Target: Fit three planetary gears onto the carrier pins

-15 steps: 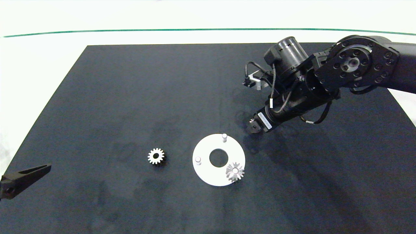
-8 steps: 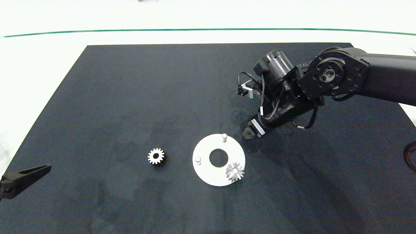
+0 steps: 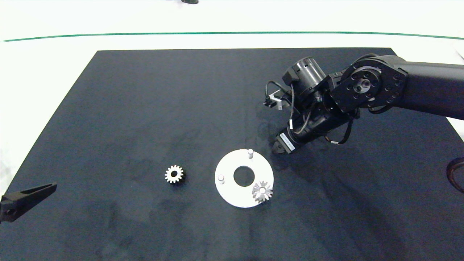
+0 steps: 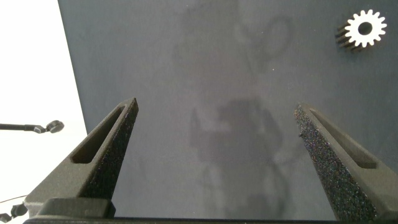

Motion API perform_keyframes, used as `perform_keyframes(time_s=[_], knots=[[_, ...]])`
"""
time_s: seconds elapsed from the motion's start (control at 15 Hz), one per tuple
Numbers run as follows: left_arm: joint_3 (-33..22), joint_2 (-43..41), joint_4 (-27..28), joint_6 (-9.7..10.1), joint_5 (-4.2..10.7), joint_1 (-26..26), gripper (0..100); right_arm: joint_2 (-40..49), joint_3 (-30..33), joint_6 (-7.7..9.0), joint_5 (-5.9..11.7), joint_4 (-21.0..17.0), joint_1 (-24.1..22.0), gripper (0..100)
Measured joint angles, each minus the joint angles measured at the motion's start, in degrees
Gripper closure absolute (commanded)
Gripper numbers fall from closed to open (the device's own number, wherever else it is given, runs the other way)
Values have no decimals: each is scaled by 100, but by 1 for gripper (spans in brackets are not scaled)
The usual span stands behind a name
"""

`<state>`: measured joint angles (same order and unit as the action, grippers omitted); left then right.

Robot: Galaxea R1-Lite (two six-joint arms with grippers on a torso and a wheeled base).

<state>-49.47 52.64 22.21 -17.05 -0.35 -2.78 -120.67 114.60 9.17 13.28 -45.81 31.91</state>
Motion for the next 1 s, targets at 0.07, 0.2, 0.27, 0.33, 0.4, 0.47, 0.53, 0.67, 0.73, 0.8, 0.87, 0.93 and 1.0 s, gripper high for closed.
perform_keyframes(time_s=[0.07, 0.2, 0.27, 0.33, 0.4, 0.47, 0.53, 0.67, 0.73, 0.8, 0.87, 0.93, 1.0], knots=[[0, 0, 0, 2, 0, 0, 0, -16, 0, -13, -7, 1, 0, 22], [0, -2, 0, 2, 2, 0, 0, -38, 0, -24, -11, 4, -2, 25], [0, -2, -2, 0, 0, 0, 0, -41, 0, -27, -16, 4, -6, 28], [0, -5, 0, 2, 2, 0, 0, -46, 2, -33, -18, 4, -11, 30], [-2, -7, 0, 2, 2, 0, 0, -46, 2, -33, -16, 4, -11, 31], [-2, -7, 0, 2, 2, 0, 0, -46, 2, -33, -16, 4, -11, 34], [-4, -7, 0, 2, 2, -6, 0, -49, 0, -35, -18, 4, -22, 36], [-9, -9, 0, 5, 0, -16, 0, -49, 0, -35, -16, 4, -37, 40], [-9, -9, -5, 6, 2, -17, 0, -49, 0, -35, -18, 4, -41, 42], [-11, -9, -5, 6, 0, -17, 0, -49, 0, -35, -16, 4, -48, 43], [-11, -9, -2, 9, 2, -20, 0, -50, 0, -35, -16, 4, -55, 46], [-11, -9, -6, 5, 2, -20, 0, -50, 0, -30, -16, 4, -55, 48], [-11, -9, -6, 5, 0, -20, 0, -52, 0, -33, -13, 4, -66, 49]])
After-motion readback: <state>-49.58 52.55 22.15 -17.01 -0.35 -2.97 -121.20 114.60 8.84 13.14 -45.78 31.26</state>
